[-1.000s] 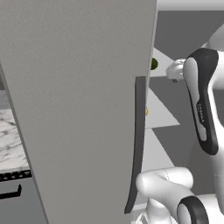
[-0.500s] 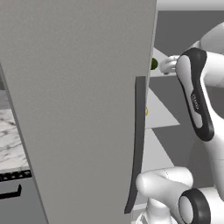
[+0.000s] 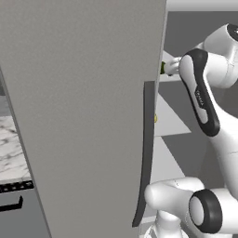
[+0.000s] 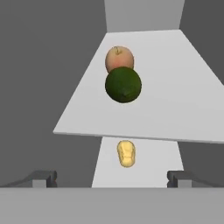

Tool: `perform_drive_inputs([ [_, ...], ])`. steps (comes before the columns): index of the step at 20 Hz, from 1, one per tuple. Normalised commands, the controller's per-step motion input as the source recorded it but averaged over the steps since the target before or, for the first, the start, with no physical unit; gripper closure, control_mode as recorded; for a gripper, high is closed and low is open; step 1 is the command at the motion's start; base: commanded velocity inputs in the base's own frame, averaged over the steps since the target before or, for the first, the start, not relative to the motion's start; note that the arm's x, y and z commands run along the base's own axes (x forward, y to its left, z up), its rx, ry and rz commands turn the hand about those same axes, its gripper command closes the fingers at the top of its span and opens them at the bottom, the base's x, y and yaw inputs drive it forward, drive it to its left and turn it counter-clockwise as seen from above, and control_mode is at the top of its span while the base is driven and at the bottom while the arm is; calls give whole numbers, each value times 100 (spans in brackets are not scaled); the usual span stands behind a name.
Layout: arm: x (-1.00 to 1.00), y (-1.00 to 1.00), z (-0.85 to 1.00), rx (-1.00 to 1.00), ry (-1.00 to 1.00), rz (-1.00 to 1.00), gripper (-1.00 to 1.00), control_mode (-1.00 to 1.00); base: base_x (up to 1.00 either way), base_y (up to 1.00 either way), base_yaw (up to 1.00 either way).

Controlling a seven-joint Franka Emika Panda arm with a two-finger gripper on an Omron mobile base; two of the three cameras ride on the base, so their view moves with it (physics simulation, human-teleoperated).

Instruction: Take the peach, lime, and potato from the freezer and place them in the bowl on the counter.

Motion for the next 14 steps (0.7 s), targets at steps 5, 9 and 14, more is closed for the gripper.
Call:
perform_drive_inputs([
  [5,27,0,-1,0,0,2,-100,-100,0,0,0],
  [9,28,1,-9,0,0,1,-100,-100,0,0,0],
  [14,39,2,-3,0,0,0,-100,-100,0,0,0],
])
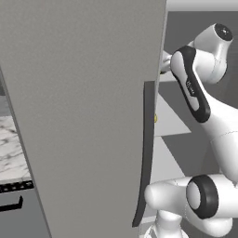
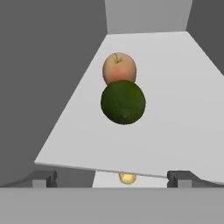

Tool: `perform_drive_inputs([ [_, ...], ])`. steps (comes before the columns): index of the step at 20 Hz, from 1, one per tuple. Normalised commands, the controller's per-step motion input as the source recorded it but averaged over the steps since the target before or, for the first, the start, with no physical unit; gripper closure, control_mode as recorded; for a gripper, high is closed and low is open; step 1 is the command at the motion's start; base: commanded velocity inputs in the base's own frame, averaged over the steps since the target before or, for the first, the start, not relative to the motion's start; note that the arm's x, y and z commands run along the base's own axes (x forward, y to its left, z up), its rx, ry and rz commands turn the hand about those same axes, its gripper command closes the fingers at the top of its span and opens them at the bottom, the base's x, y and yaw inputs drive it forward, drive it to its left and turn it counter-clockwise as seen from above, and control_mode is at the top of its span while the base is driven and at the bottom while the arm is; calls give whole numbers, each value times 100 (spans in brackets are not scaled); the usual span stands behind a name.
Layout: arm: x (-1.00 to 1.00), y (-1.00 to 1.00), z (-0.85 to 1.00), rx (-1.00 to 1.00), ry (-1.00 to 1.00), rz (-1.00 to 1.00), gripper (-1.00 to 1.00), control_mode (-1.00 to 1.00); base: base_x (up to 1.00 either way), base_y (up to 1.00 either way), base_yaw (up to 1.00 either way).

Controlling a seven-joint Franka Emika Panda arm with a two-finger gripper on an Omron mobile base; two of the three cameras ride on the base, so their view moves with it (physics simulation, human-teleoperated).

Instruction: Take the peach, lime, and potato from the freezer and place them in the bowl on the counter.

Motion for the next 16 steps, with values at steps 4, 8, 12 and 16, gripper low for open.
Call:
perform_drive_inputs([
  [4,42,1,-1,0,0,1,-100,-100,0,0,0],
  [8,29,0,-1,0,0,2,-100,-100,0,0,0],
  [12,34,0,-5,0,0,1,-100,-100,0,0,0],
  [16,26,1,-13,0,1,1,-100,-100,0,0,0],
])
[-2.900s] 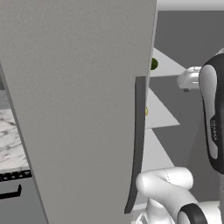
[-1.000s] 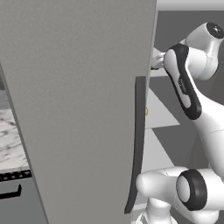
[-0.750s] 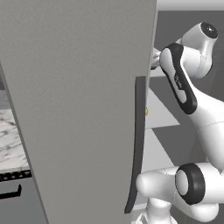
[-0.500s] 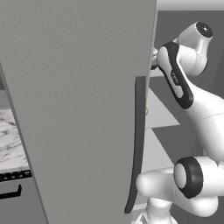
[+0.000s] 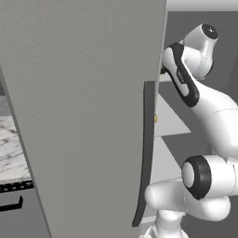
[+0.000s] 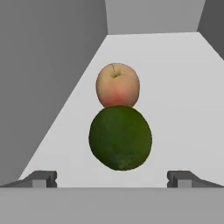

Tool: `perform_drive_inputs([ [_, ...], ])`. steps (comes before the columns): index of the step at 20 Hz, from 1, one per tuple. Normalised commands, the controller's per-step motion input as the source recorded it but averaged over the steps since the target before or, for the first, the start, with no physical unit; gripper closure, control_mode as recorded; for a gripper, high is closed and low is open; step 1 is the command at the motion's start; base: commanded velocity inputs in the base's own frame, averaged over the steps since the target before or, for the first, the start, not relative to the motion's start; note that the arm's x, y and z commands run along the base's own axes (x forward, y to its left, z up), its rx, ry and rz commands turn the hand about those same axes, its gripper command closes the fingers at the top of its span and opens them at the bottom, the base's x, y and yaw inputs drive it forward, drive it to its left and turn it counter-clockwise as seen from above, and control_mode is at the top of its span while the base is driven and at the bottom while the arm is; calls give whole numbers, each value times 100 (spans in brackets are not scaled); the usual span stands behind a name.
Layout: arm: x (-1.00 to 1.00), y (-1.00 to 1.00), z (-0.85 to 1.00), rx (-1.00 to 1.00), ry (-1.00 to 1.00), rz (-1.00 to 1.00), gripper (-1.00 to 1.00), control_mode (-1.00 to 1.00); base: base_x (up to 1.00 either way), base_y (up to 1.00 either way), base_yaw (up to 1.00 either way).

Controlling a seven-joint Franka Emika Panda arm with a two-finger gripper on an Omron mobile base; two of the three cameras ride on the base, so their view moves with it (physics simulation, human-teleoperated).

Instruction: Take the peach, lime, and potato from the freezer and place them in the bowl on the counter.

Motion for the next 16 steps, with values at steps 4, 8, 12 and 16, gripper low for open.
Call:
perform_drive_inputs([
  [4,27,1,-17,0,1,2,-100,-100,0,0,0],
  [8,25,0,-9,0,0,2,-100,-100,0,0,0],
  [12,24,0,-4,0,0,2,-100,-100,0,0,0],
  [16,23,0,-5,0,0,2,-100,-100,0,0,0],
])
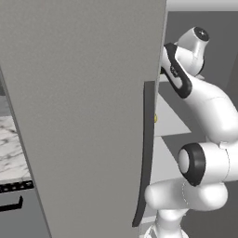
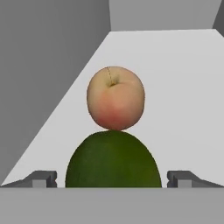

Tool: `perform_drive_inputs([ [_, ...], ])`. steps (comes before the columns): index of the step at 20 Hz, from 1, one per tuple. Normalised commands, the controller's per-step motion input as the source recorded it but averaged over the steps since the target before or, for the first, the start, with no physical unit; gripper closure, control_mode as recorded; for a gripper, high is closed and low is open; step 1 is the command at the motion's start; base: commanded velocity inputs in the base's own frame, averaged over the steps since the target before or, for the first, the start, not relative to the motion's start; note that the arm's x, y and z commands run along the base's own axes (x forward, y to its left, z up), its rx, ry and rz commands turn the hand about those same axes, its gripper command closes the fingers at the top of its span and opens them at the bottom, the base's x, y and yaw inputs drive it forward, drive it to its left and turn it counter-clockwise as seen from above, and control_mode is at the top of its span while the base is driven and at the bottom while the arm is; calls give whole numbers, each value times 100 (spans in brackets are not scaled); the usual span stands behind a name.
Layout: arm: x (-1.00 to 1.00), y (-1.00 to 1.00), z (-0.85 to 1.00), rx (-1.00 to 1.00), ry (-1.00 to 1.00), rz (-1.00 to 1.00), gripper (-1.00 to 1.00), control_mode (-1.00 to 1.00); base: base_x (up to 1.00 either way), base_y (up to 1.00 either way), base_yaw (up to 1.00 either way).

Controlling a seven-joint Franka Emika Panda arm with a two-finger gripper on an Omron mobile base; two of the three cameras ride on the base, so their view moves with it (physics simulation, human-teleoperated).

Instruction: Take the peach, lime, and potato from the freezer and place them in the bowl on the counter.

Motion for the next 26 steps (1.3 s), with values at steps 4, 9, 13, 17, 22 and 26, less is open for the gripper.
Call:
perform_drive_inputs([
  [4,21,0,-3,0,1,2,-100,-100,0,0,0],
  [9,18,0,-6,0,1,2,-100,-100,0,0,0],
  [13,10,0,-9,0,3,3,-100,-100,0,0,0],
  [17,0,0,-22,0,6,2,-100,-100,0,0,0],
  [22,0,0,-32,0,5,2,100,-100,0,0,0],
  [26,0,0,-12,0,0,1,100,-100,0,0,0],
])
